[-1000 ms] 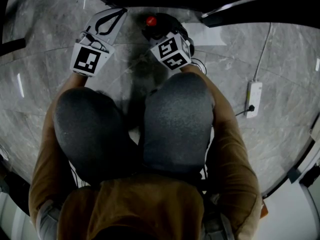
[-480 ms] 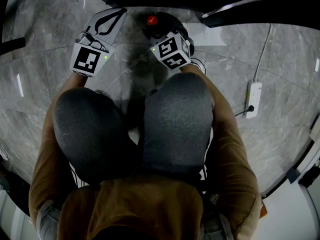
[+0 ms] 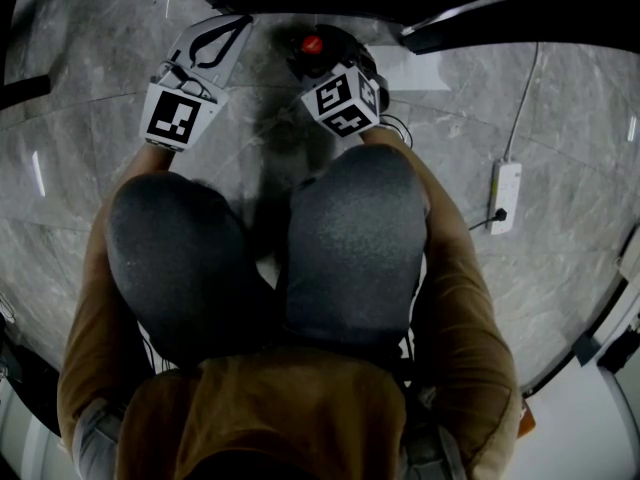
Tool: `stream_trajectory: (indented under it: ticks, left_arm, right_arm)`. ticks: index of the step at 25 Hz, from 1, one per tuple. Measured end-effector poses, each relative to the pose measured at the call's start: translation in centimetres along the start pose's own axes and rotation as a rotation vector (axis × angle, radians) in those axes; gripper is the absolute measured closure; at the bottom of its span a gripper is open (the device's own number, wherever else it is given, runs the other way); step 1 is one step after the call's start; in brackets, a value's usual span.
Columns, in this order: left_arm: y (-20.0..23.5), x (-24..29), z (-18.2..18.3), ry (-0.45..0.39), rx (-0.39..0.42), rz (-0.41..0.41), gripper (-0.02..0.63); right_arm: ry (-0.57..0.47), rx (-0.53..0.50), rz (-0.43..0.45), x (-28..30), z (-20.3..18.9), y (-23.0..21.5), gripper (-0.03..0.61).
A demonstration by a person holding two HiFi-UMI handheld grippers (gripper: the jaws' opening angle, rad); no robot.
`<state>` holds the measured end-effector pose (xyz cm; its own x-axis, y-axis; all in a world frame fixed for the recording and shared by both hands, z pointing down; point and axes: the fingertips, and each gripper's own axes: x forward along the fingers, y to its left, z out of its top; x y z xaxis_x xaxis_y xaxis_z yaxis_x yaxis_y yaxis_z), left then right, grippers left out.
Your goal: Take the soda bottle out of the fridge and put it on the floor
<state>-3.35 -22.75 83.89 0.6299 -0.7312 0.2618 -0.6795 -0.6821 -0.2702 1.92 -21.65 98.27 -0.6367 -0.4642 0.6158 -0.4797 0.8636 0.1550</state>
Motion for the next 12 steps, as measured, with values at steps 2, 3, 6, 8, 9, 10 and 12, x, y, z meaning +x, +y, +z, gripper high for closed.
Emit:
stream_trajectory:
  ticks: [2,3,6,8,9,10,12]
  left_arm:
    - [0.1,-0.1,0.3,0.003,0.009,0.006,0.618]
    - [0.1,-0.1,0.3,0.001,0.012,0.007,0.618]
    - [0.1,-0.3,0.3,-0.006,0.002,0.005,0.618]
    - [0.0,-0.4,0.2,-0.010,-0.006,0.001,0.618]
    - [0.0,-0.4,0.3,-0.010,-0.006,0.001,0.618]
    - [0.1,-0.5,0.4,-0.011,-0.004,0.003,0.618]
    - [0.1,-0.6,0.6,-0.017,0.005,0.001,0.618]
  right_arm:
    - [-0.001,-0.012,-0.006,-0.1,0.2,0.0,0.275]
    - [-0.005,-0.015,-0.009,-0.2,0.3,0.0,0.275]
    - [-0.006,-0.026,-0.013,-0.4,0.6,0.0,0.275]
    - [-0.005,-0.031,-0.017,-0.6,0.7,0.0,0.275]
    - [-0.006,-0.032,-0.019,-0.8,0.9,-0.1,0.275]
    - [-0.009,-0.034,-0.021,-0.9,1.0,0.0,0.275]
    - [-0.013,-0.040,-0.022,-1.2,1.4,0.1,0.275]
